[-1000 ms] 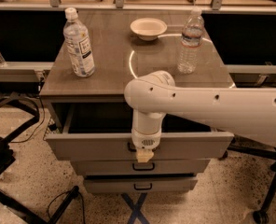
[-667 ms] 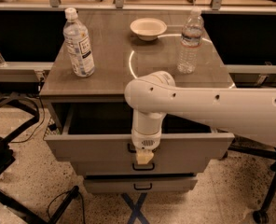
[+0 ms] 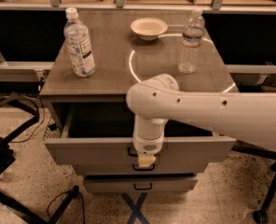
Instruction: Open top drawer
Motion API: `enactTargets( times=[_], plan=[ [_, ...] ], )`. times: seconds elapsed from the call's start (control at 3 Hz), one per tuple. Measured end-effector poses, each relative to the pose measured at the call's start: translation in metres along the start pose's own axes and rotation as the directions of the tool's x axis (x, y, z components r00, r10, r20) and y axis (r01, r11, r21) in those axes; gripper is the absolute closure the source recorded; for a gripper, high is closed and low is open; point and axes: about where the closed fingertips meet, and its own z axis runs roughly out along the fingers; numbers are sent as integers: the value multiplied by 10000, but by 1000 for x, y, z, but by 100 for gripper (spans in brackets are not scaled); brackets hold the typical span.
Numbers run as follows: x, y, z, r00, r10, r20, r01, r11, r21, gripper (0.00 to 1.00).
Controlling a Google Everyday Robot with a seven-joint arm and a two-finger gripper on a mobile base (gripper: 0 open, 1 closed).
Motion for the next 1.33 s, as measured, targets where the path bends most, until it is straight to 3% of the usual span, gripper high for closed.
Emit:
enactTargets(
  times=[1.0,1.33],
  plan=[
    [0,8,-3,10000,-28,8,28,9998,206,100],
    [1,17,-10,10000,-53,-14,54,9984,568,100]
  ],
)
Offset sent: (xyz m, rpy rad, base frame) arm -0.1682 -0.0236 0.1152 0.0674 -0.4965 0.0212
